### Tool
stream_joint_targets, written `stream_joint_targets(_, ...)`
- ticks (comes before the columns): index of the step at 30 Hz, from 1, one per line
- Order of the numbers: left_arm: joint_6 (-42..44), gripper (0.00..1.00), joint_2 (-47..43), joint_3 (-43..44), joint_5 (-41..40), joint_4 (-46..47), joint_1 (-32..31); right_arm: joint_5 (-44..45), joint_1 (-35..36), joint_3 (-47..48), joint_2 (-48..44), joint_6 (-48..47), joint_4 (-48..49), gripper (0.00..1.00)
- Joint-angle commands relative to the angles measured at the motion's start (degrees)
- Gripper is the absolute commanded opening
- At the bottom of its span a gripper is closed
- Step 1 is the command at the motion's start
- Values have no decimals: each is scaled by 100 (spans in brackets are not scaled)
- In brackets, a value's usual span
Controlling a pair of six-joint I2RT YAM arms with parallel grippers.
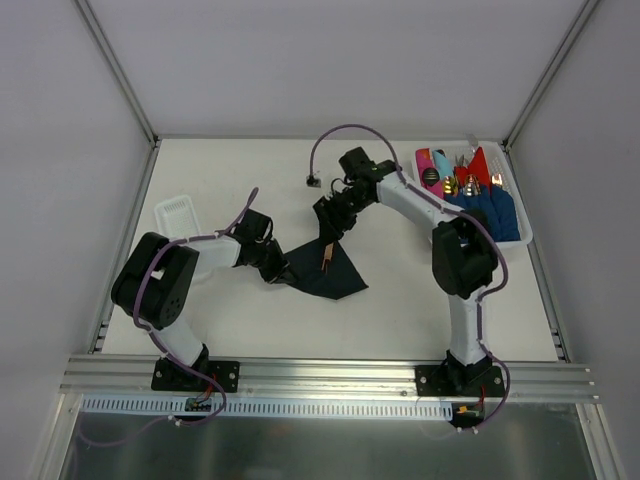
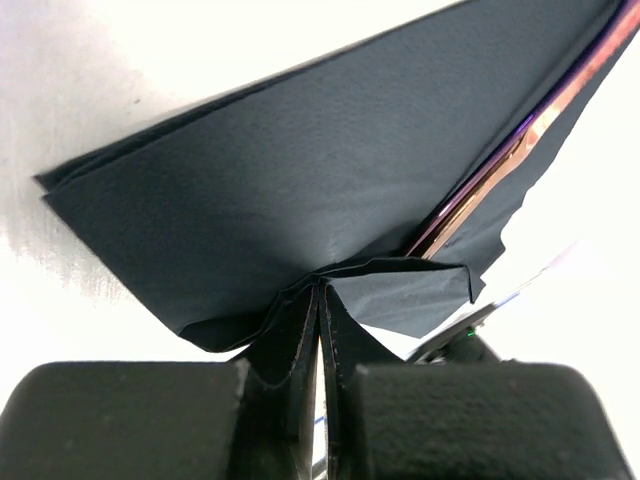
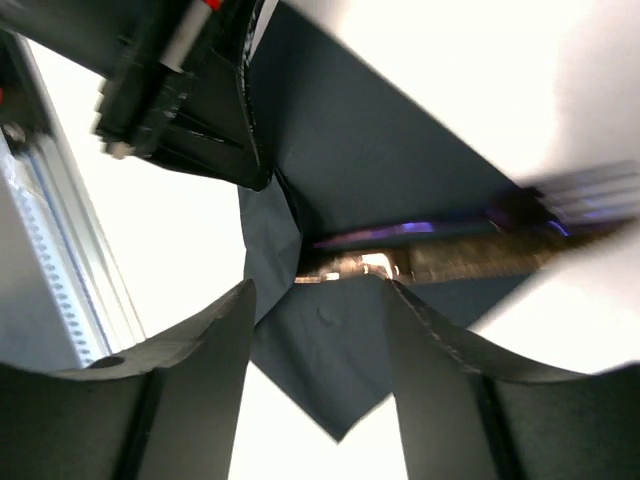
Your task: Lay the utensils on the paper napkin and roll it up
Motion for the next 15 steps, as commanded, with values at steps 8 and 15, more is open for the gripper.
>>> stream_joint_targets(8,-1520,0,-352,-446,-1230,-24,-549,-38,-271,-1495,-2055,745,-149,36)
stream_joint_targets(15,-2724,0,-265,-560,-1758,64,-1050,147,-333,-2515,-2337,1122,236,20)
